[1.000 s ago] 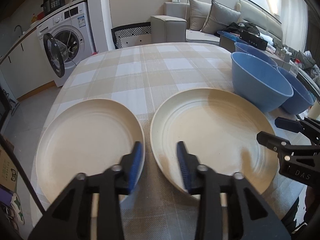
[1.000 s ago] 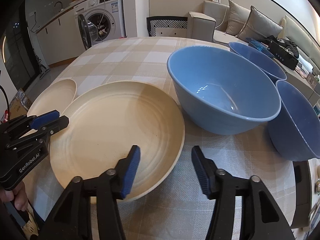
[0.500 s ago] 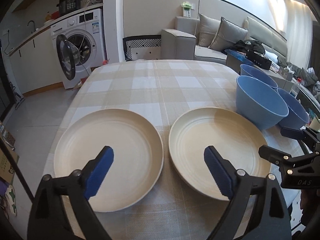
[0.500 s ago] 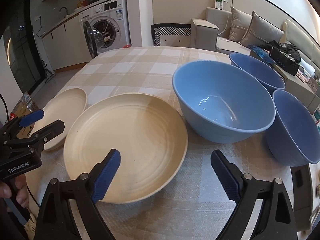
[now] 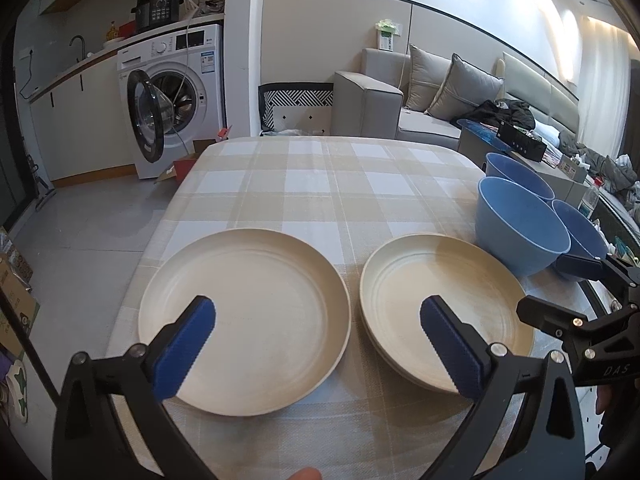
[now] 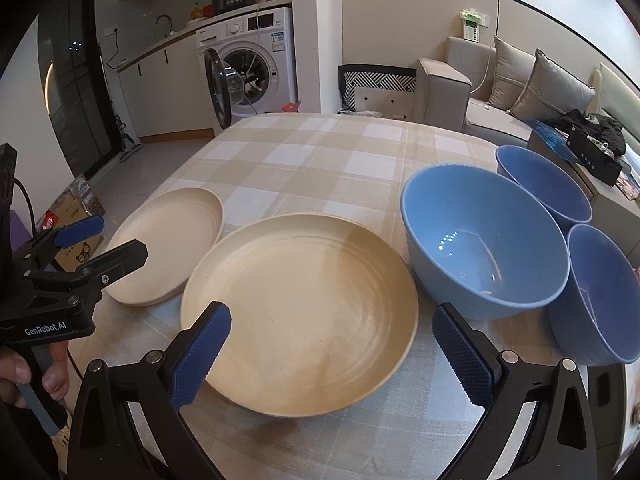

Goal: Organize plates and bowls
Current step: 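Withdraw both open grippers from the placed plate, then move both open grippers to the rim of the other large cream plate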

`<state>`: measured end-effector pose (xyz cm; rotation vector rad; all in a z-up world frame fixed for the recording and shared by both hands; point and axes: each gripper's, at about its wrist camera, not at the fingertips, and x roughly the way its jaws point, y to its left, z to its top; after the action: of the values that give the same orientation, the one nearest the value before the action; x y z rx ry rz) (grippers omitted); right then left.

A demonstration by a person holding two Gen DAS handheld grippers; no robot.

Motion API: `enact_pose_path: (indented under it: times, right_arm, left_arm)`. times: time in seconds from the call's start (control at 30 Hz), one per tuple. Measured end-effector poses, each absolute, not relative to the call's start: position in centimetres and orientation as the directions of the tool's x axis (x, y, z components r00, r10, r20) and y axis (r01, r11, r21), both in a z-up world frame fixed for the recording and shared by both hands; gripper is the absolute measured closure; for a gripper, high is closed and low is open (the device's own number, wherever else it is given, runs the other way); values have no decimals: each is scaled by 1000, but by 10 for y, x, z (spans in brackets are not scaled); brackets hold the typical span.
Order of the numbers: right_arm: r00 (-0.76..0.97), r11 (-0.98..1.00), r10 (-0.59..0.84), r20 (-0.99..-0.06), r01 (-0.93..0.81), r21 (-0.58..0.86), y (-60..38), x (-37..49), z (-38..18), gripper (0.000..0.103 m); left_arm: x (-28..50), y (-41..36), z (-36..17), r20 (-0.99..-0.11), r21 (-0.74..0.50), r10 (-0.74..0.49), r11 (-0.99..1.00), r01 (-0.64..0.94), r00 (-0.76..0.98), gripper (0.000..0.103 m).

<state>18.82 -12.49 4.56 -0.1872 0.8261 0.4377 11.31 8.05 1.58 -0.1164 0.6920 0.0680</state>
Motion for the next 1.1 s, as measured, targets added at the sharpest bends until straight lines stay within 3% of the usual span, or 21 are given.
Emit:
enact_pose_path:
  times: [0.5,1.1]
  right_arm:
    - [577,835,406,-709,-549,31,-89,197,75,1]
    - [500,785,474,-724,-612,91,-36,225,69,1]
  left_arm:
    - [97,117,19,-637,-105,120,965,-240,761,0]
    - [84,151,16,-640,-75,232,930,-359,732,0]
